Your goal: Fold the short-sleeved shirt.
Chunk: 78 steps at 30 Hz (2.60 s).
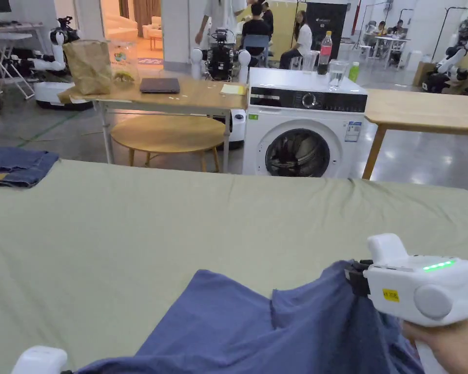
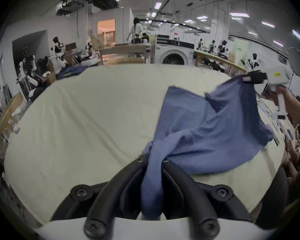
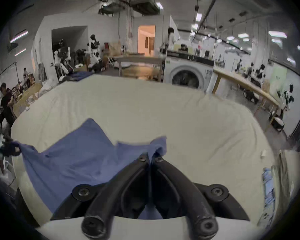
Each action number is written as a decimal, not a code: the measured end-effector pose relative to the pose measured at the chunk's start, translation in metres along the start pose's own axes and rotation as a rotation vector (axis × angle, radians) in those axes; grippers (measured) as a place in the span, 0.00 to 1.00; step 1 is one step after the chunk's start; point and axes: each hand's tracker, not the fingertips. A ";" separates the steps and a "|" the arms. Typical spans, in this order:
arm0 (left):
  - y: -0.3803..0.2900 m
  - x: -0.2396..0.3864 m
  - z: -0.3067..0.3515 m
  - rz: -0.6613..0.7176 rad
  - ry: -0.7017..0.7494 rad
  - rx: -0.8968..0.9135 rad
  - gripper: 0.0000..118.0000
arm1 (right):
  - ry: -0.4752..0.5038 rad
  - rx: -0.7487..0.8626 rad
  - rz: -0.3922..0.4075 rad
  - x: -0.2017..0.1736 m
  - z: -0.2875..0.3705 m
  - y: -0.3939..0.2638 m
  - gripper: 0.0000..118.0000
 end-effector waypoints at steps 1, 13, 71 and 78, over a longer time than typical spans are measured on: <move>0.010 -0.001 0.002 -0.006 0.016 0.027 0.02 | -0.017 0.037 0.012 -0.001 0.019 0.010 0.00; 0.218 0.008 0.050 -0.071 0.192 0.277 0.02 | -0.176 0.453 -0.011 0.046 0.185 0.171 0.00; -0.134 0.041 0.075 0.109 0.113 0.047 0.90 | -0.190 -0.062 -0.262 -0.034 0.201 -0.269 0.83; -0.106 0.108 0.102 0.018 0.033 0.262 0.90 | -0.127 0.226 -0.202 -0.091 0.236 -0.212 0.94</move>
